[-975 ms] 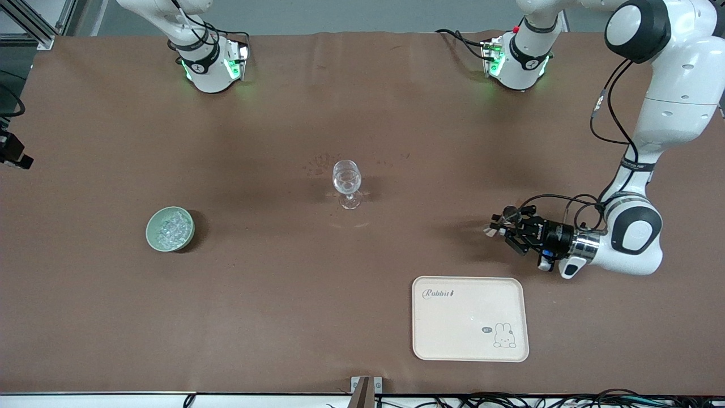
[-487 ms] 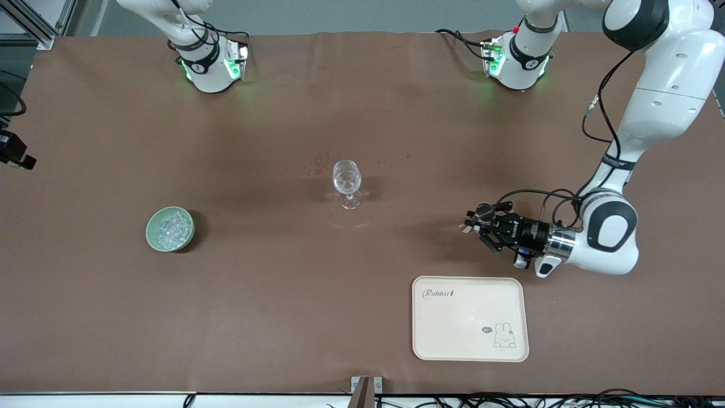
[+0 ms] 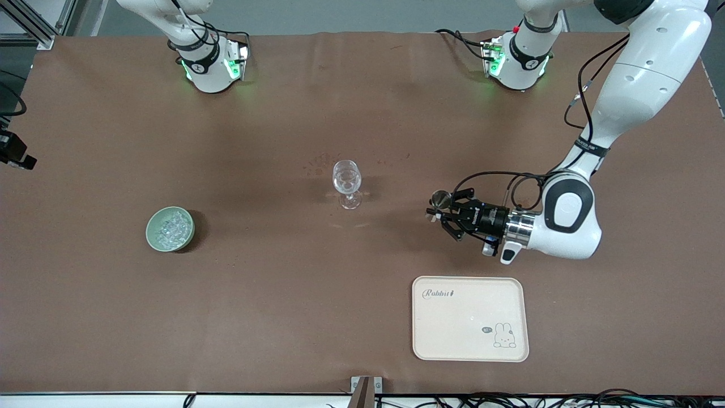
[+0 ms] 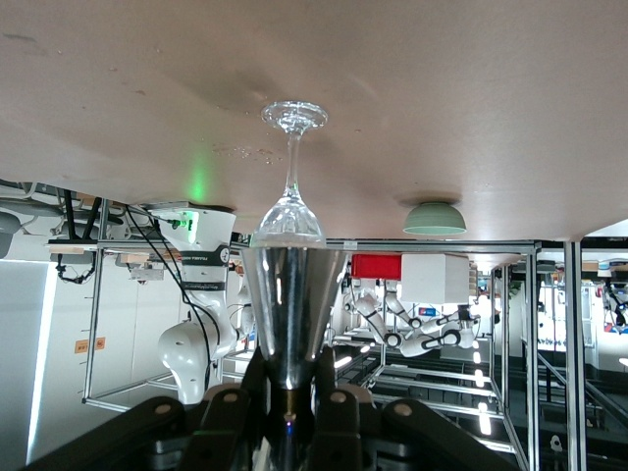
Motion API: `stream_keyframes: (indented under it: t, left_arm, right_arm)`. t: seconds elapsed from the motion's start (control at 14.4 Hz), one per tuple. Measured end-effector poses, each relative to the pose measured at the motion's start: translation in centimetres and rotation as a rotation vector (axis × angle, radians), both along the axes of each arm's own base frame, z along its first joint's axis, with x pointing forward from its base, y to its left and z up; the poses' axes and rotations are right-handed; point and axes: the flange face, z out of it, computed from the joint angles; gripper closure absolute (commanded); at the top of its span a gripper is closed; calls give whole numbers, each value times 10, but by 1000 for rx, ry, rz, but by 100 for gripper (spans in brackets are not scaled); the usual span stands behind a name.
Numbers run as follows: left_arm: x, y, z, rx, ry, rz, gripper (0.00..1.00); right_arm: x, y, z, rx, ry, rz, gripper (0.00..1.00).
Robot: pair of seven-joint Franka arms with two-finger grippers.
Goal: Pour wine and add ice with both arms
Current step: 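Carry the silver jigger with the left gripper over the wine glass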
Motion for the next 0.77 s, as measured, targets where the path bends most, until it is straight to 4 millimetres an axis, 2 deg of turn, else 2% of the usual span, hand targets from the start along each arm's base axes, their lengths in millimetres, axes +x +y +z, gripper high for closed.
stream_keyframes:
  t: [0.21, 0.49, 0.77]
  left_arm:
    - [-10, -27, 20, 35, 6, 17, 99]
    - [-30, -81, 56, 110, 11, 31, 99]
    - [-52, -128, 73, 195, 10, 65, 99]
  right_arm:
    - [0, 1, 0, 8, -1, 1, 98]
    - [0, 1, 0, 8, -1, 1, 98]
    - [0, 1, 0, 10, -1, 1, 98]
